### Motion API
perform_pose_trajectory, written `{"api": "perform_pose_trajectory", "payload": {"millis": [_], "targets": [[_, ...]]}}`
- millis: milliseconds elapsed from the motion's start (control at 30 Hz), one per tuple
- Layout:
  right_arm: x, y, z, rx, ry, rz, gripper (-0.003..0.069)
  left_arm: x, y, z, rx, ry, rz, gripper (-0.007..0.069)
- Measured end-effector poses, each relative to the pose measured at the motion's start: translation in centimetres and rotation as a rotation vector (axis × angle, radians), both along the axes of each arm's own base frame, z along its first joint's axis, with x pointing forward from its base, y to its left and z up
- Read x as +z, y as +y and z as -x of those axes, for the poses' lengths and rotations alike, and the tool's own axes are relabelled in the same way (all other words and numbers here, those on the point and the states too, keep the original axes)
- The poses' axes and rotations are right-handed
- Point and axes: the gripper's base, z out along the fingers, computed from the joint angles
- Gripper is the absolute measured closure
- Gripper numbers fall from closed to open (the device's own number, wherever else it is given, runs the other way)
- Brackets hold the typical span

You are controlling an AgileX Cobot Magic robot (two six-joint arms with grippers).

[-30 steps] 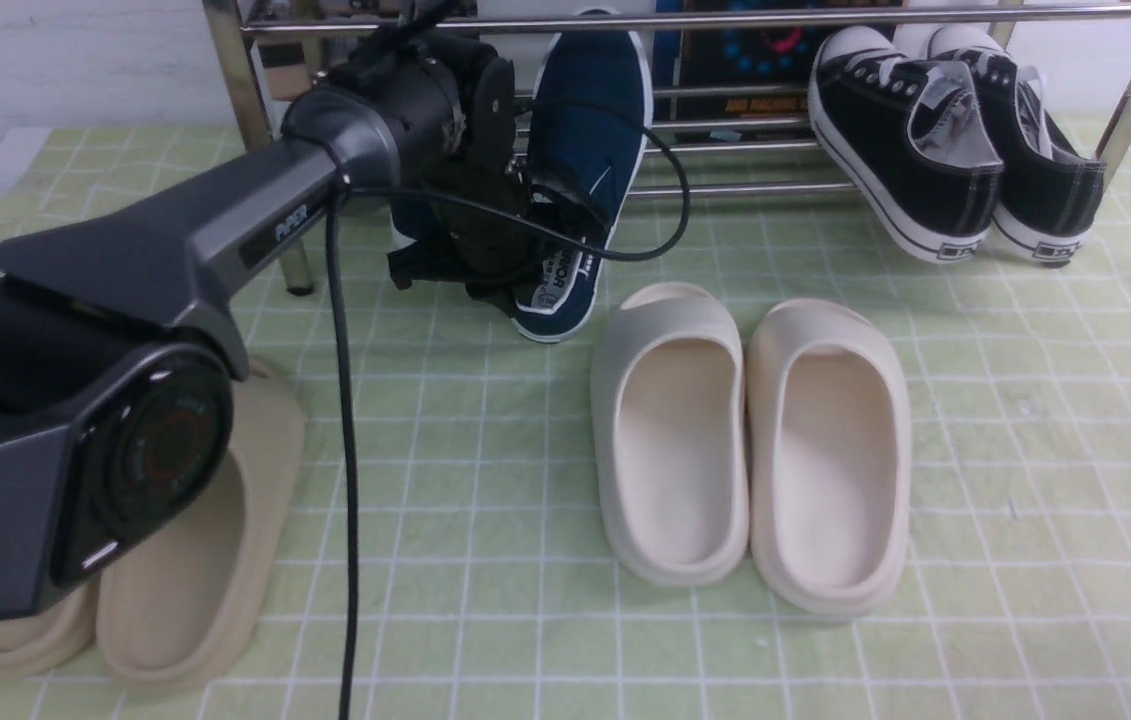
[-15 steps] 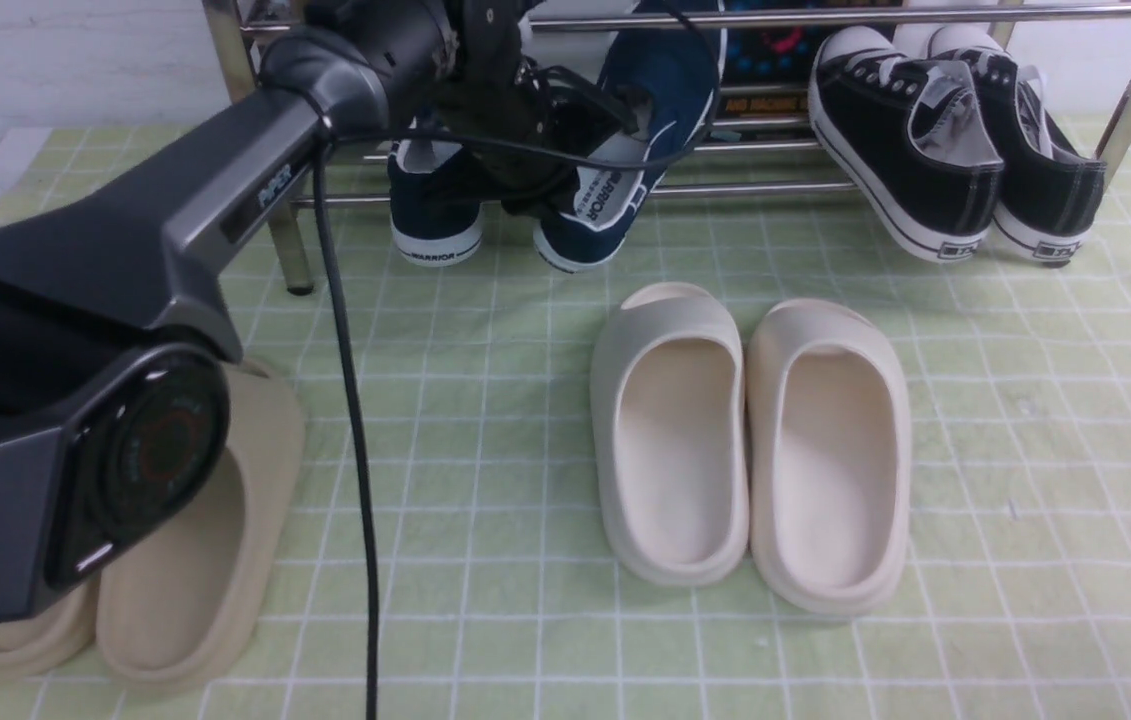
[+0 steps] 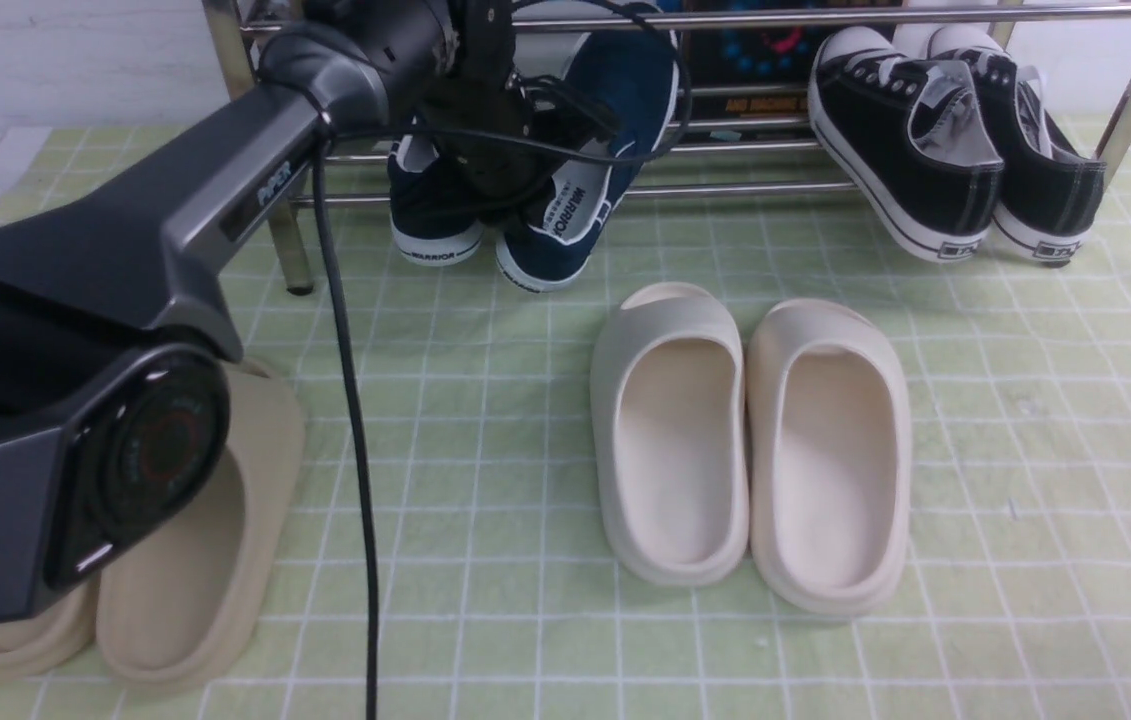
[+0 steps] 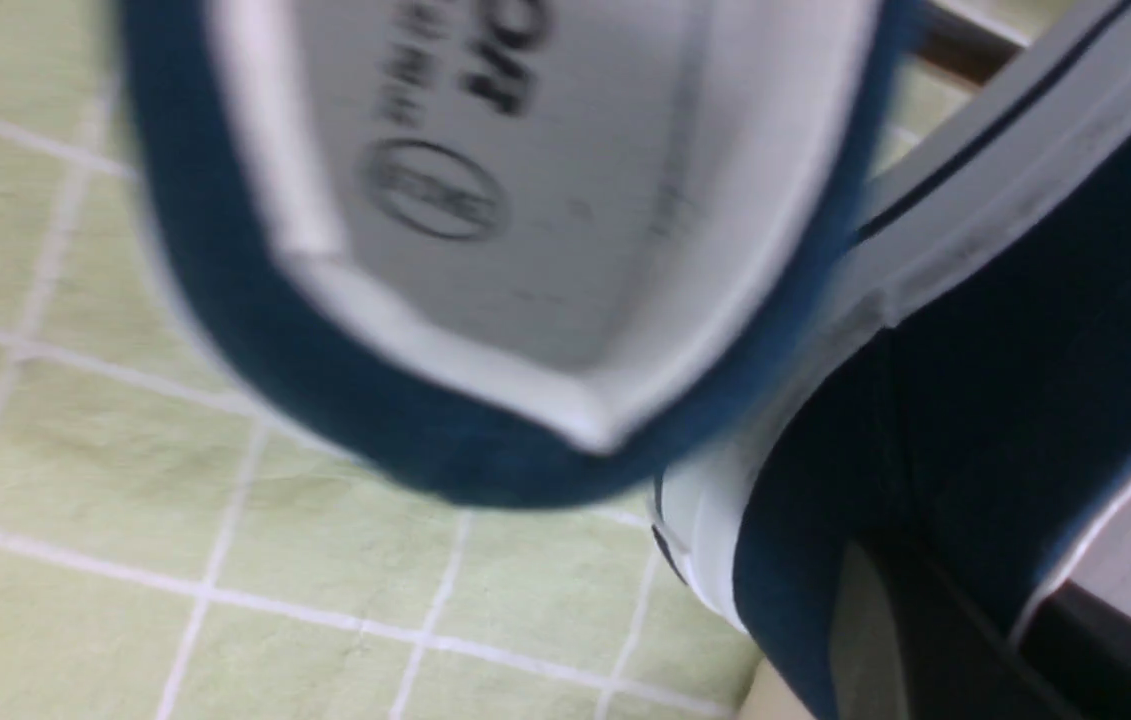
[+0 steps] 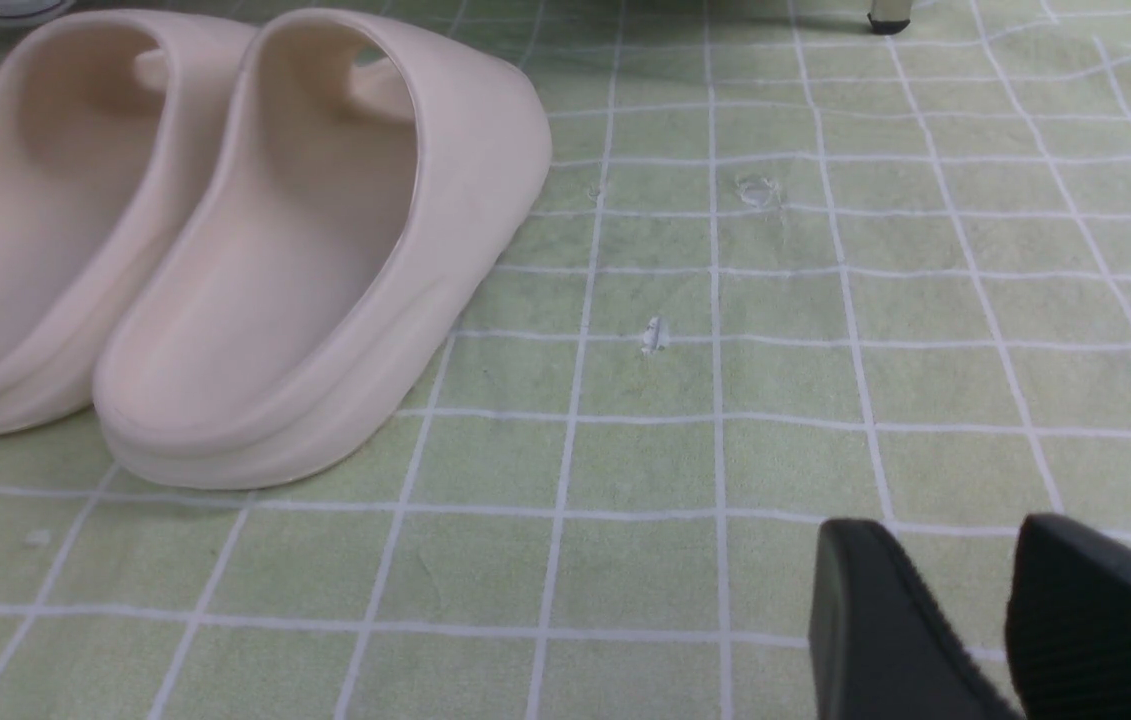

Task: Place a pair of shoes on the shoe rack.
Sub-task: Use the left arm to put a shoe into the shoe rack

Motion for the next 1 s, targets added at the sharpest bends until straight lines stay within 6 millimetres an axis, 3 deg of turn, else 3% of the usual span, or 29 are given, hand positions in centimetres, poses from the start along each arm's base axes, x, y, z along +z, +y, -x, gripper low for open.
{"api": "perform_pose_trajectory", "payload": {"millis": [367, 500, 600, 733, 867, 1000], "targets": [[0.0, 0.0, 0.0, 0.0, 0.0, 0.0, 0.0419, 0.3, 0.0, -0.3, 0.152, -0.007, 0.099, 0.0587], [0.0, 0.0, 0.0, 0.0, 0.0, 0.0, 0.0419, 1.0, -0.1, -0.4, 0.159, -0.047, 0.126, 0.0476], [0.0, 0.0, 0.0, 0.0, 0.0, 0.0, 0.0419, 2.1, -0.3, -0.6, 0.141, -0.11, 0.171, 0.0316], [0.0, 0.0, 0.0, 0.0, 0.0, 0.0, 0.0419, 2.3, -0.7, -0.5, 0.042, -0.123, 0.167, 0.022], [0.0, 0.0, 0.0, 0.0, 0.0, 0.0, 0.0419, 3.5, -1.0, 0.0, -0.079, -0.16, 0.144, 0.021], [0.0, 0.0, 0.0, 0.0, 0.0, 0.0, 0.0419, 6.3, -0.7, 1.1, -0.193, -0.242, 0.093, 0.026]]}}
